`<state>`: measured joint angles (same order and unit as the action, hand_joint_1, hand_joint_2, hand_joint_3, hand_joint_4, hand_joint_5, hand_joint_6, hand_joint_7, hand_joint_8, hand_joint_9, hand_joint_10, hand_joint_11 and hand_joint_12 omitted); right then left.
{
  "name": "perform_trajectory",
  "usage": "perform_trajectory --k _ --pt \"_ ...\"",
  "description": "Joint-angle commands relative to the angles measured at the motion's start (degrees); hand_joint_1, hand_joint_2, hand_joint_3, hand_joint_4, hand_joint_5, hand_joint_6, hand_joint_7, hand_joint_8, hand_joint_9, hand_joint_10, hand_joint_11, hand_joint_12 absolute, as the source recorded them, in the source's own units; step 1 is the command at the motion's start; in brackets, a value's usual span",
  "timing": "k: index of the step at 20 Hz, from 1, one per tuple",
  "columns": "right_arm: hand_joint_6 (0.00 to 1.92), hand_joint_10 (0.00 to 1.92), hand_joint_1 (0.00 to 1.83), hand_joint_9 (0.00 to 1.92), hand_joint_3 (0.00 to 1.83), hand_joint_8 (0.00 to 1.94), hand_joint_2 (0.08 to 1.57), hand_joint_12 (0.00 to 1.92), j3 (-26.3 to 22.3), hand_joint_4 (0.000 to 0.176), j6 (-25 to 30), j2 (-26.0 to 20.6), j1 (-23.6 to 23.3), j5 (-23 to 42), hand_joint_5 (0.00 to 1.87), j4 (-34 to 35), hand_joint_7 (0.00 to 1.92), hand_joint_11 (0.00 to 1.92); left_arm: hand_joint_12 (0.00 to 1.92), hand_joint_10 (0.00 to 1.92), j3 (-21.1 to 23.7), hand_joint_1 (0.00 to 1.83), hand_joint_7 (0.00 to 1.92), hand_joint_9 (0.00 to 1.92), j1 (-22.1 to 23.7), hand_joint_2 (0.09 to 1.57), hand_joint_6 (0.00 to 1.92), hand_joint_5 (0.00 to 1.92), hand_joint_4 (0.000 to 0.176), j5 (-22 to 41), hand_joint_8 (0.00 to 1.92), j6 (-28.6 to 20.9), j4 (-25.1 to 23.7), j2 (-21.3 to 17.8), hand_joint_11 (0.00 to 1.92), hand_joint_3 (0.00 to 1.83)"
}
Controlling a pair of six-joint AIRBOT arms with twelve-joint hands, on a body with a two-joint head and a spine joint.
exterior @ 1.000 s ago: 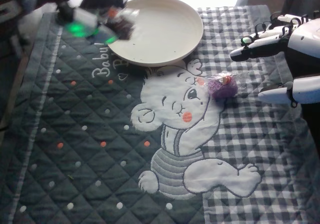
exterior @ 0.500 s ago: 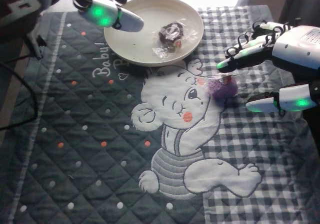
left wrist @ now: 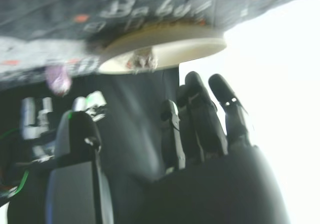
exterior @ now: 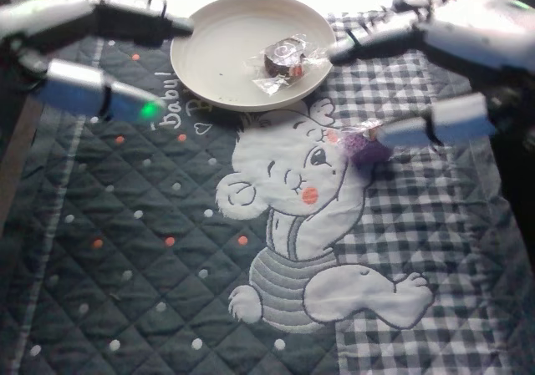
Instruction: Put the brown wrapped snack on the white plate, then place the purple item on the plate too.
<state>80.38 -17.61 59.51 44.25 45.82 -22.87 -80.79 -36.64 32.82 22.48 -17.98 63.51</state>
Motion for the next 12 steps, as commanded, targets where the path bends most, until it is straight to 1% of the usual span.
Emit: perform_trajectory --k 1,2,3,4,5,6,7,8,9,10,11,12 --pt "0.0 0.02 0.85 0.63 0.0 0.0 0.98 1.06 0.22 0.11 0.45 0.69 -0.69 4.51 0.43 0.81 0.44 0.38 1.26 0.0 0.05 0.6 0.49 0.52 0.05 1.0 0.01 0.51 0.066 7.27 0.0 -0.38 2.84 -0.22 0.0 0.01" --pt "0.0 0.0 0.82 0.59 0.0 0.0 0.98 1.03 0.39 0.133 0.45 0.93 -0.74 4.51 0.39 0.81 0.4 0.33 1.2 0.0 0.08 0.76 0.48 0.5 -0.34 0.97 0.0 0.47 0.05 7.9 0.0 -0.38 3.71 -0.22 0.0 0.0" --pt "0.01 0.0 0.78 0.52 0.0 0.0 0.98 1.0 0.43 0.135 0.45 0.96 -0.74 4.12 0.47 0.67 0.41 0.23 1.02 0.0 0.26 0.86 0.44 0.42 -0.66 0.97 0.0 0.4 0.052 8.73 0.0 -0.38 4.44 -0.26 0.0 0.0" --pt "0.0 0.0 0.81 0.53 0.0 0.0 0.95 1.04 0.43 0.15 0.45 0.96 -0.74 3.61 0.51 0.37 0.43 0.16 0.98 0.0 0.51 0.9 0.44 0.41 -1.09 0.96 0.0 0.37 0.047 9.47 0.0 -0.38 5.17 -0.52 0.0 0.0" --pt "0.0 0.0 0.84 0.47 0.0 0.0 0.93 1.06 0.44 0.17 0.45 0.98 -0.74 2.75 0.5 -0.1 0.42 0.06 1.03 0.01 1.0 0.93 0.45 0.43 -1.74 0.94 0.0 0.33 0.076 10.31 0.0 -0.38 5.98 -1.06 0.0 0.0" --pt "0.0 0.0 0.84 0.44 0.0 0.0 0.92 1.1 0.46 0.169 0.45 1.01 -0.74 1.49 0.49 -0.94 0.4 0.02 0.99 0.01 1.61 0.93 0.45 0.44 -2.53 0.92 0.0 0.31 0.099 11.29 0.0 -0.38 6.78 -1.76 0.0 0.0" --pt "0.0 0.0 0.83 0.45 0.0 0.0 0.92 1.19 0.47 0.175 0.45 1.02 -0.74 -0.02 0.47 -2.19 0.36 0.05 1.0 0.01 2.25 0.92 0.45 0.46 -3.38 0.92 0.0 0.27 0.117 12.33 0.0 -0.35 7.74 -2.5 0.0 0.0" --pt "0.0 0.0 0.82 0.45 0.0 0.0 0.93 1.21 0.47 0.176 0.46 1.02 -0.74 -1.18 0.46 -3.16 0.36 0.05 1.06 0.01 2.67 0.93 0.45 0.47 -3.85 0.91 0.0 0.27 0.119 12.82 0.0 -0.33 8.16 -3.0 0.0 0.0" --pt "0.0 0.01 0.82 0.46 0.0 0.0 0.94 1.25 0.51 0.174 0.46 1.02 -0.73 -1.99 0.46 -3.9 0.38 0.04 1.11 0.01 3.03 0.93 0.45 0.48 -4.25 0.9 0.0 0.28 0.113 13.08 0.0 -0.31 8.47 -3.48 0.0 0.0" --pt "0.0 0.0 0.82 0.42 0.0 0.0 0.95 1.18 0.55 0.176 0.65 1.01 -0.73 -3.08 0.44 -4.94 0.36 0.01 1.15 0.01 3.44 0.93 0.45 0.49 -4.76 0.89 0.0 0.28 0.112 13.4 0.0 -0.31 8.8 -4.03 0.0 0.0" --pt "0.01 0.01 0.84 0.42 0.0 0.01 0.94 1.16 0.65 0.176 1.24 1.01 -0.73 -4.37 0.45 -6.42 0.36 0.0 1.18 0.01 4.12 0.92 0.46 0.51 -5.58 0.89 0.0 0.29 0.113 13.95 0.0 -0.25 9.34 -4.92 0.02 0.0" --pt "0.0 0.0 0.88 0.43 0.0 0.0 0.93 1.12 0.73 0.168 1.71 1.01 -0.73 -5.23 0.46 -7.34 0.38 0.03 1.19 0.03 4.5 0.91 0.47 0.54 -6.09 0.88 0.0 0.29 0.116 14.24 0.01 -0.21 9.64 -5.42 0.06 0.0"
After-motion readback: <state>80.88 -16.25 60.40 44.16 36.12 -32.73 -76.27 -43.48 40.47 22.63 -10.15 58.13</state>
